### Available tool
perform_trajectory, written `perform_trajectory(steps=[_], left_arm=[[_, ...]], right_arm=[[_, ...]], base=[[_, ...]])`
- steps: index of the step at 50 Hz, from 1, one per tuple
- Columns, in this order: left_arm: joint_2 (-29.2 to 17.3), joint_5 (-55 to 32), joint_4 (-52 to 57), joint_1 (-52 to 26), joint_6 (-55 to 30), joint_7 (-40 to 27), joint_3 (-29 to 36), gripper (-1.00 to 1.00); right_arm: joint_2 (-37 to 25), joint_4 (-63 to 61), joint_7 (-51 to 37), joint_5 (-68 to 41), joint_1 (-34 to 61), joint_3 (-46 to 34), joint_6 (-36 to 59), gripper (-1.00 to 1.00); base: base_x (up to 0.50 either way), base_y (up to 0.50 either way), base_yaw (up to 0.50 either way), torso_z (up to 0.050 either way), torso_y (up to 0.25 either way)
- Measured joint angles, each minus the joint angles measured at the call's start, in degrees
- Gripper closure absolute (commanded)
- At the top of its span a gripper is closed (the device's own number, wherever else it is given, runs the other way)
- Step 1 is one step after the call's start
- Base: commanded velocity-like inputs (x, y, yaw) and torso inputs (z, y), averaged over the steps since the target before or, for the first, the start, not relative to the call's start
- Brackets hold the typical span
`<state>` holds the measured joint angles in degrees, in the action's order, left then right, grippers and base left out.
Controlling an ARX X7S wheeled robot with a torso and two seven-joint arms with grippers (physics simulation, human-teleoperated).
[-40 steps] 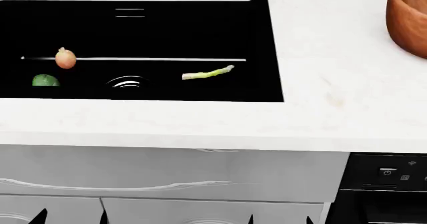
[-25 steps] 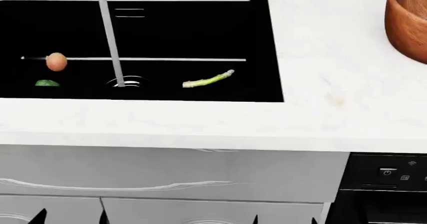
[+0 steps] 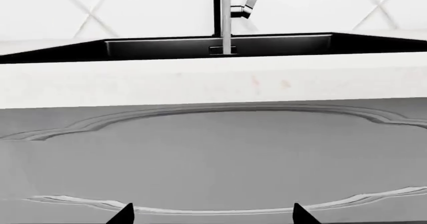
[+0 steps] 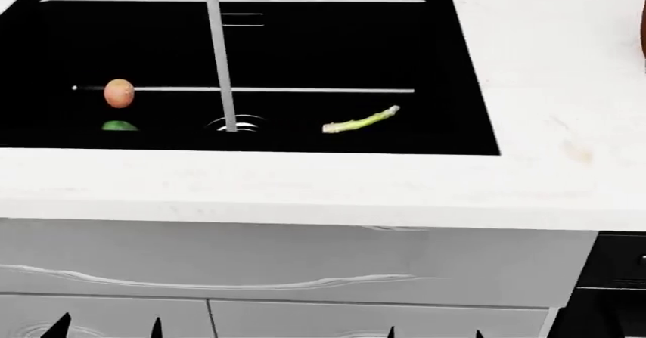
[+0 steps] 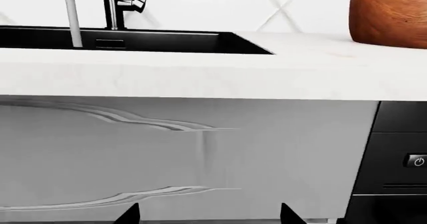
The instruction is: Pick the broccolis and asparaguss from the sink and place them in one bowl. Place the onion in the other bowl. Then turn off the sink faucet.
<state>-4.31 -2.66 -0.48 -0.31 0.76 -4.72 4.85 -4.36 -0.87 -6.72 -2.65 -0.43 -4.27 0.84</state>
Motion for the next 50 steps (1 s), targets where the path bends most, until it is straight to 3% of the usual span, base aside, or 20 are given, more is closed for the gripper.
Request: perform_trajectory(steps=[12,33,50], left_arm=[[-0.8,-0.6,-0.1,-0.1,0.0,-1.1,0.9,-1.00],[-2.0,-2.1,-0.2,-0.3,0.5,-2.9,1.9,-1.00],[-2.7,-3.5,-0.1,-0.3,1.1,-3.9,2.5,-1.00]], right_arm=[[-0.9,0.0,-1.0,-0.6,0.1,-1.1,0.3,-1.00],[-2.0,-0.1,-2.6,-1.6,0.2,-2.6,0.2,-1.00],[-2.8,-0.1,-3.9,-2.3,0.4,-3.3,0.7,-1.00]], base=[[0.00,0.50,0.00,0.000,0.000],[0.00,0.01,0.00,0.001,0.000],[0.00,0.00,0.00,0.048,0.000]])
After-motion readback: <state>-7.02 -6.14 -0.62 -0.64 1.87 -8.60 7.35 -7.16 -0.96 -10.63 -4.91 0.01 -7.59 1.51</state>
